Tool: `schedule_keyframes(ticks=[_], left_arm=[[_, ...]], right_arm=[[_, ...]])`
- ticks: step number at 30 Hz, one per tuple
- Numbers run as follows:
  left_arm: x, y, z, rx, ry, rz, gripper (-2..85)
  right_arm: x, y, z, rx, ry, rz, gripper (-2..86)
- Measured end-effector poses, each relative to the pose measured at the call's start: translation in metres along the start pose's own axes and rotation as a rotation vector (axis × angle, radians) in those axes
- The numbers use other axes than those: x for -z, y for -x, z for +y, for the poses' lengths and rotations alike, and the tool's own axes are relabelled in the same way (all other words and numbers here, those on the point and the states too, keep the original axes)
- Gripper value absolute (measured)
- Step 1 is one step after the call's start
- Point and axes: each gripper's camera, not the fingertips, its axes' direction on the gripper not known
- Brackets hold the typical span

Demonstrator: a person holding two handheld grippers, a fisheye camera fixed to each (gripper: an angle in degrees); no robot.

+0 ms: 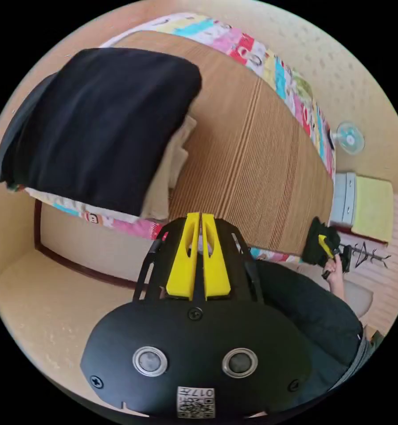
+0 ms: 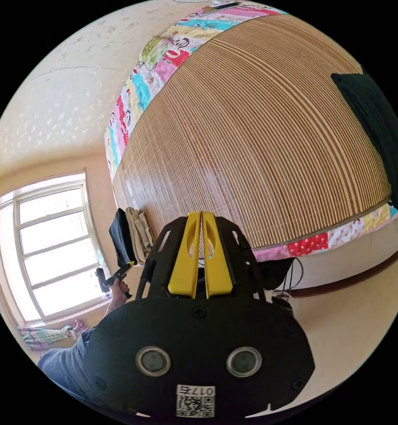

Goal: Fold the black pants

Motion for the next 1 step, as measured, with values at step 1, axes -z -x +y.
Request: schedule_keyframes(ticks=[1], left_arm=[[0.0107,0.0135,0.0017,0.017,-0.036,-0.001,0.9]], right_arm=[[-0.0065,0.0032,0.0015,-0.010,-0.007,-0.028,0.5]])
